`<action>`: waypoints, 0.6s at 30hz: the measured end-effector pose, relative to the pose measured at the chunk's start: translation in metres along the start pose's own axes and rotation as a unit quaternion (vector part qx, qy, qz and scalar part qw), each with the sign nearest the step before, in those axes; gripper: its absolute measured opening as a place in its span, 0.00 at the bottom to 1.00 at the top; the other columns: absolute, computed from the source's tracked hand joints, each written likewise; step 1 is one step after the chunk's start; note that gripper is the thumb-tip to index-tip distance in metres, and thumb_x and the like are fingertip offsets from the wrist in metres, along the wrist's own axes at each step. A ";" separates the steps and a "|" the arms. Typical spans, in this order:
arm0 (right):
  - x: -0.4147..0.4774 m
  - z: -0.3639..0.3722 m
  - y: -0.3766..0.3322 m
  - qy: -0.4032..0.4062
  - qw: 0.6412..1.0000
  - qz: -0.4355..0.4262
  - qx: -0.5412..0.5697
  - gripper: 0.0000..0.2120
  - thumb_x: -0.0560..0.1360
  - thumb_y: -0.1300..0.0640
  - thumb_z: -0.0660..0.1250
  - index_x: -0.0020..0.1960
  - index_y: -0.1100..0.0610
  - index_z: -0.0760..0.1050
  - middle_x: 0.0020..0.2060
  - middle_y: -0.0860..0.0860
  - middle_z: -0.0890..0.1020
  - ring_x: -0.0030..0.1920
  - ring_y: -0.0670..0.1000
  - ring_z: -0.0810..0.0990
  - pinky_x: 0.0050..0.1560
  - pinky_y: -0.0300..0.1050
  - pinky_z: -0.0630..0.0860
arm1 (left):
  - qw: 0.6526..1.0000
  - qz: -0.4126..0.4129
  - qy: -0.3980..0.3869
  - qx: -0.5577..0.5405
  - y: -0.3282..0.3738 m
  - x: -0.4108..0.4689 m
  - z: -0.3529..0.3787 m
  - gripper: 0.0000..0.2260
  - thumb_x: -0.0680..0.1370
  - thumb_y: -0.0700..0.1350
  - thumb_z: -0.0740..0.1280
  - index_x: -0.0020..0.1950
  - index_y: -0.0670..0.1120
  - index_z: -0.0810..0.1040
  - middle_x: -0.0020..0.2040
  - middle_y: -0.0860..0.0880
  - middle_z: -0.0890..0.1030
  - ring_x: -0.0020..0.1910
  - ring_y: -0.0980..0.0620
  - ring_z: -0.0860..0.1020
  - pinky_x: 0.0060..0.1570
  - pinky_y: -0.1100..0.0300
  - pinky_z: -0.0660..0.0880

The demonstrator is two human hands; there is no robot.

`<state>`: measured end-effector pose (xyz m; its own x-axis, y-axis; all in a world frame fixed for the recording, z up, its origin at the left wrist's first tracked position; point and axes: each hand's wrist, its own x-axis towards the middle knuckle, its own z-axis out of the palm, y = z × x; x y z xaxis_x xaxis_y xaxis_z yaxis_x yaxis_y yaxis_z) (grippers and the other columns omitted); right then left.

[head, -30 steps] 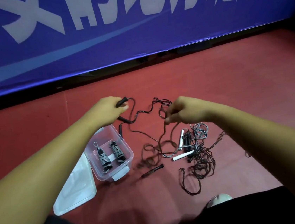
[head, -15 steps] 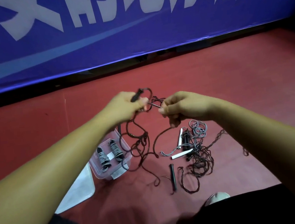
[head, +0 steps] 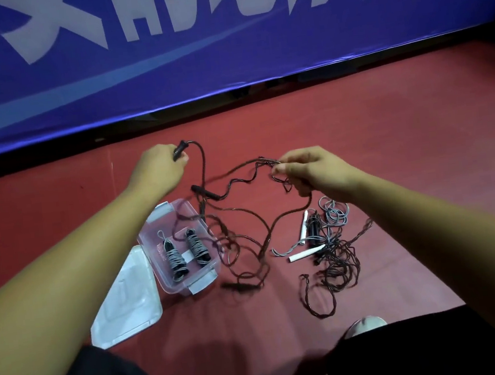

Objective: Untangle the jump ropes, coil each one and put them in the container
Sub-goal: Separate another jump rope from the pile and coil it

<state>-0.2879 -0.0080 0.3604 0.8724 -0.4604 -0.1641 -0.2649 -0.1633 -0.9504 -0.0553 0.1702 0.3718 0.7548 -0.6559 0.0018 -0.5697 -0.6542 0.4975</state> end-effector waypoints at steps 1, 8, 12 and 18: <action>0.001 0.004 -0.006 0.002 1.000 -0.008 0.003 0.08 0.80 0.62 0.66 0.52 0.67 0.80 0.26 0.51 0.65 0.27 0.50 0.62 0.29 0.41 0.62 | 0.999 0.020 -0.008 -0.033 0.009 -0.005 -0.002 0.10 0.81 0.45 0.64 0.51 0.40 0.82 0.46 0.39 0.82 0.45 0.41 0.79 0.43 0.55 0.74; 0.002 0.026 -0.050 -0.076 0.995 -0.015 0.059 0.09 0.80 0.65 0.63 0.42 0.63 0.77 0.24 0.49 0.63 0.25 0.47 0.59 0.27 0.39 0.57 | 0.908 0.116 -0.252 -0.314 0.061 -0.042 0.015 0.13 0.82 0.54 0.63 0.47 0.46 0.78 0.34 0.50 0.80 0.30 0.52 0.70 0.27 0.62 0.64; -0.001 0.009 -0.038 -0.131 0.991 0.016 0.036 0.10 0.81 0.63 0.62 0.40 0.62 0.71 0.26 0.50 0.67 0.29 0.52 0.71 0.32 0.44 0.68 | 0.905 0.080 -0.151 -0.390 0.056 -0.032 0.008 0.13 0.82 0.47 0.64 0.37 0.46 0.73 0.22 0.54 0.65 0.22 0.57 0.62 0.23 0.65 0.56; -0.002 -0.005 0.006 -0.139 0.986 0.042 -0.086 0.09 0.82 0.58 0.62 0.44 0.60 0.75 0.39 0.52 0.80 0.46 0.50 0.80 0.59 0.46 0.74 | 0.878 -0.056 -0.022 -0.474 0.044 -0.019 0.009 0.14 0.81 0.46 0.65 0.36 0.46 0.71 0.20 0.56 0.65 0.20 0.59 0.61 0.20 0.67 0.55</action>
<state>-0.2931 -0.0129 0.3559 0.9166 -0.2264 -0.3296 -0.3866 -0.2911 -0.8751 -0.0979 0.1502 0.3858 0.7638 -0.6349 -0.1165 0.0501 -0.1218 0.9913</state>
